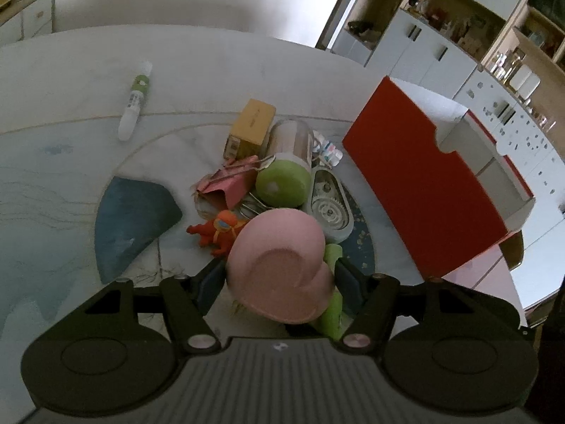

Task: Organize rigid objects
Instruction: 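Grasp the pink heart dish with the left gripper while the right grasps the green highlighter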

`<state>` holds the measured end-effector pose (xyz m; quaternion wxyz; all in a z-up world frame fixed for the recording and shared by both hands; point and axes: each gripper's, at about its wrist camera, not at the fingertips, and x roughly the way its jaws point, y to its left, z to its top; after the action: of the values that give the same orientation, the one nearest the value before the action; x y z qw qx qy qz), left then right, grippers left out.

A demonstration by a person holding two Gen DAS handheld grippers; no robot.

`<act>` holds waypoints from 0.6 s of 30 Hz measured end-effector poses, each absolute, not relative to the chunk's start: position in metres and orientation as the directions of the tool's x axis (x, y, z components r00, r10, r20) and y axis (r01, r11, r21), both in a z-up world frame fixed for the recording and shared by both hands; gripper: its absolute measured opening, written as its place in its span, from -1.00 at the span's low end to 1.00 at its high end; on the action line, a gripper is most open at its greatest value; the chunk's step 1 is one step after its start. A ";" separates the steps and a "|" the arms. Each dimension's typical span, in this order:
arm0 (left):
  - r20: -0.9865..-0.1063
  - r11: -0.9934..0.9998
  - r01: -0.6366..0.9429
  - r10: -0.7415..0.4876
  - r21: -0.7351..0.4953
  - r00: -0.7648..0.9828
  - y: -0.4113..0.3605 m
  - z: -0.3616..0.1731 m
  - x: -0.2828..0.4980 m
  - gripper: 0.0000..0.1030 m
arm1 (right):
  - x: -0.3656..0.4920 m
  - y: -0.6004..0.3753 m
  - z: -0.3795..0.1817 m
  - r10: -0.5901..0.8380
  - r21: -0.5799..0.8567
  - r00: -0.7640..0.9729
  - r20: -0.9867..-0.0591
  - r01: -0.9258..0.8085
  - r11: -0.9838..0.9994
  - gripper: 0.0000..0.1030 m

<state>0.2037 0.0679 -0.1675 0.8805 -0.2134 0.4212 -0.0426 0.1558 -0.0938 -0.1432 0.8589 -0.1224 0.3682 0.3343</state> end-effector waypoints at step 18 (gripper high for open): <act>-0.721 0.912 -0.096 -0.247 -0.399 0.647 0.074 -0.147 0.177 0.31 | 0.151 -0.137 -0.096 0.469 0.152 0.539 -0.700 -0.530 0.835 -0.71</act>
<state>0.1770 0.0740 -0.1473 0.8839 -0.2054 0.4180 -0.0426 0.1512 -0.1370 -0.0959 0.8762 -0.0391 0.3867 0.2850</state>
